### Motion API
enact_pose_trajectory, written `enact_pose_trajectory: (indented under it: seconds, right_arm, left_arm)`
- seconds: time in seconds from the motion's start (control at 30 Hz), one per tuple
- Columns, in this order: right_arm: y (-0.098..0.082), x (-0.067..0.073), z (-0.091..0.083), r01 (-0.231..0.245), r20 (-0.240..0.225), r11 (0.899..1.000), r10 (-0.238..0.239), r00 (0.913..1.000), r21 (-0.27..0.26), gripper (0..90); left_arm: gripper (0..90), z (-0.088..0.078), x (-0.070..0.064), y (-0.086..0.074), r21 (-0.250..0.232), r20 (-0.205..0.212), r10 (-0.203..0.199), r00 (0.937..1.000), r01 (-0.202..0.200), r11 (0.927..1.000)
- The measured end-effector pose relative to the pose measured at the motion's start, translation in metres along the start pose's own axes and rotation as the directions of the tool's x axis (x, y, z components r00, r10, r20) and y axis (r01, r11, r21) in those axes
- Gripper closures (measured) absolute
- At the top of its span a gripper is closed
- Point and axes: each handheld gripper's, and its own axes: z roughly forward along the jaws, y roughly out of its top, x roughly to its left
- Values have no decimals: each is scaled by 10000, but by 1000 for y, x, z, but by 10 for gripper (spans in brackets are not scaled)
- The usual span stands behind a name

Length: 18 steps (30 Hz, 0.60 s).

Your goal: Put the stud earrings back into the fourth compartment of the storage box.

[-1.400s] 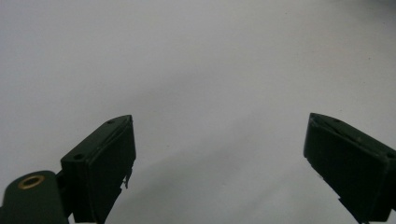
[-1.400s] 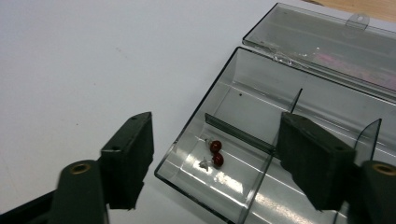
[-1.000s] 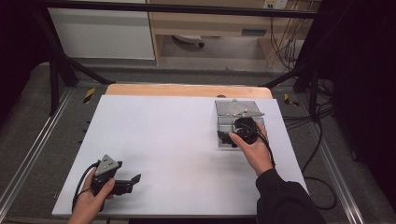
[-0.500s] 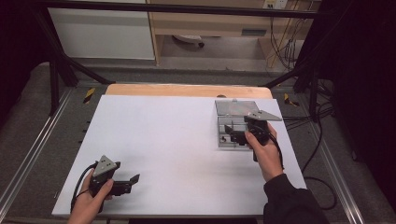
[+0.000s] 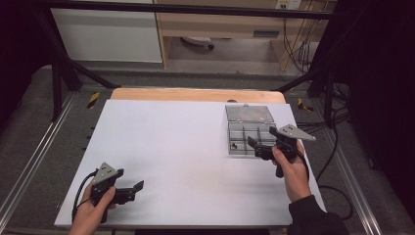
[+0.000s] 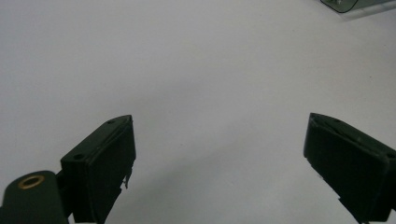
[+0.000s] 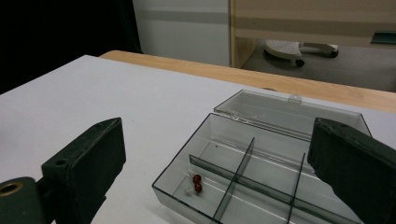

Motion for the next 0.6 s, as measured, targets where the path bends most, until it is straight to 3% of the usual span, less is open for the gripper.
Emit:
enact_pose_trajectory:
  seconds: [0.33,0.6]
  right_arm:
    - [-16,-14,-26,-223,301,9994,231,9993,-277,49]
    - [-39,-18,-39,-285,510,9996,288,9983,-59,49]
  left_arm:
    - [95,-1,1,0,-122,8,-102,9999,102,9999]
    - [95,-2,1,0,-167,60,-101,9999,102,9998]
